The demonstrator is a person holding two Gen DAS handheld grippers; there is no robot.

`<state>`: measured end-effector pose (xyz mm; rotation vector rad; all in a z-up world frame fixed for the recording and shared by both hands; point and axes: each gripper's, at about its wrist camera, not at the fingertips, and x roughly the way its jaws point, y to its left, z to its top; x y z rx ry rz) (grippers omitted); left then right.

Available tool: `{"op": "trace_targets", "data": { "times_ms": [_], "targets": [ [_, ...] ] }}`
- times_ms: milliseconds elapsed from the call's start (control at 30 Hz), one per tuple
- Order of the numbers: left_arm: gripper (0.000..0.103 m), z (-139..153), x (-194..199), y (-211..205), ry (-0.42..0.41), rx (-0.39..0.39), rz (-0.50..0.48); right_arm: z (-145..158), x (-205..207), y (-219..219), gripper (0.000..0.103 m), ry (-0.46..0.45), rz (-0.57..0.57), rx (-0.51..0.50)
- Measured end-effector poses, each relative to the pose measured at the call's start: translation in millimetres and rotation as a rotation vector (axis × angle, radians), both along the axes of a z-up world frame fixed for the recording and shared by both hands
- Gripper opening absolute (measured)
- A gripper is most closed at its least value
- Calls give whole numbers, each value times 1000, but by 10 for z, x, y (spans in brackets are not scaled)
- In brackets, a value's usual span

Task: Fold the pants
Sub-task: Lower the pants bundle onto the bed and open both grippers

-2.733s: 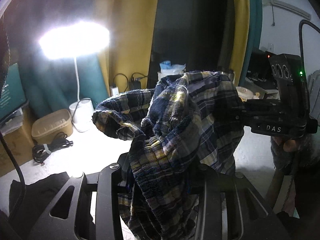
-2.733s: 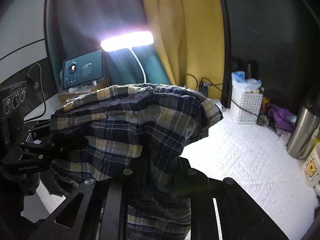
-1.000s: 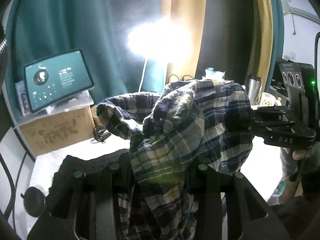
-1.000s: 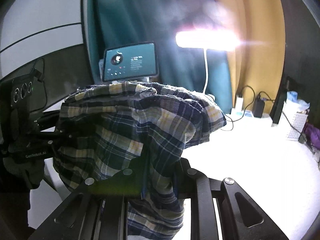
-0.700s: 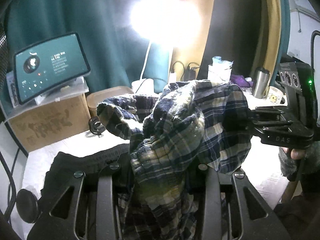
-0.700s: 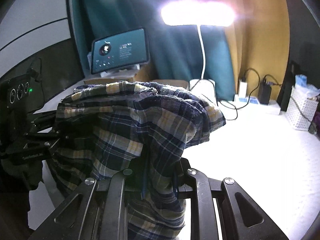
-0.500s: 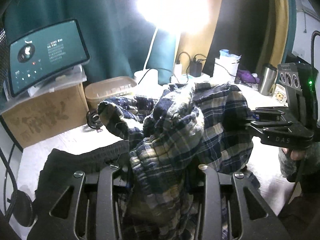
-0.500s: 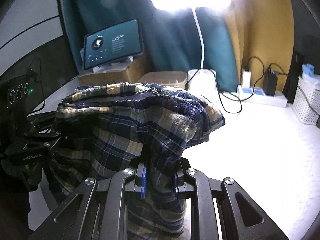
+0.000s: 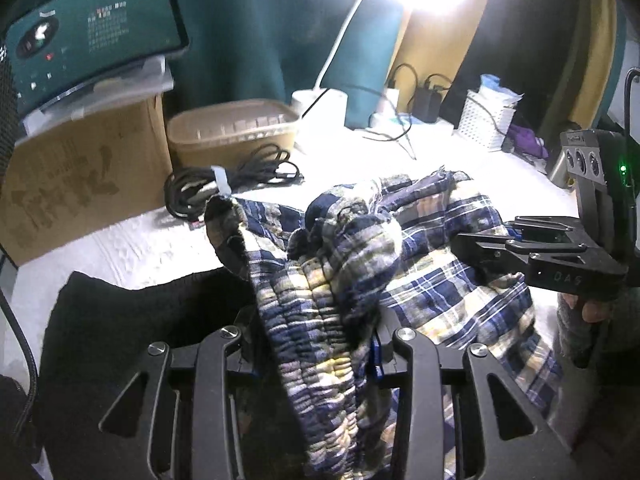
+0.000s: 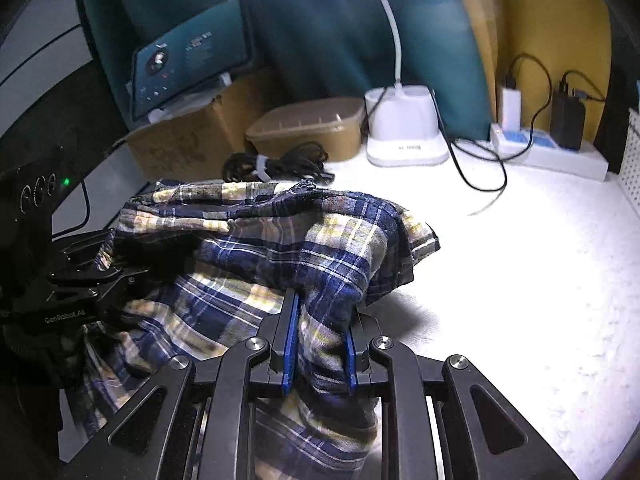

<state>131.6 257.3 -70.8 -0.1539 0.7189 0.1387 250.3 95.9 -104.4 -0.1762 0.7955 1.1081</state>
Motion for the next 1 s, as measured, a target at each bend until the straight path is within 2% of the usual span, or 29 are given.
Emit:
{"op": "trace_targets", "data": {
  "times_ms": [233, 400, 467, 600, 667, 733, 867, 1000],
  "targets": [
    [46, -103, 69, 133, 29, -35, 17, -172, 151, 50, 20, 37, -41, -30],
    [49, -69, 20, 199, 21, -68, 35, -165, 202, 8, 38, 20, -91, -39],
    [53, -50, -31, 235, 16, -75, 54, -158, 224, -46, 46, 9, -121, -46],
    [55, 43, -91, 270, -4, -74, 81, -150, 237, -134, 47, -18, -151, -61],
    [55, 90, -131, 283, -10, -44, 106, -165, 232, -168, 47, -46, -172, -83],
    [55, 120, -143, 302, -8, -8, 125, -200, 253, -218, 47, -35, -189, -91],
    [55, 161, -135, 286, 3, 14, 126, -176, 231, -277, 47, -40, -208, -95],
    [55, 331, -179, 234, -46, 27, 112, -36, 213, -341, 47, -60, -232, -66]
  ]
}}
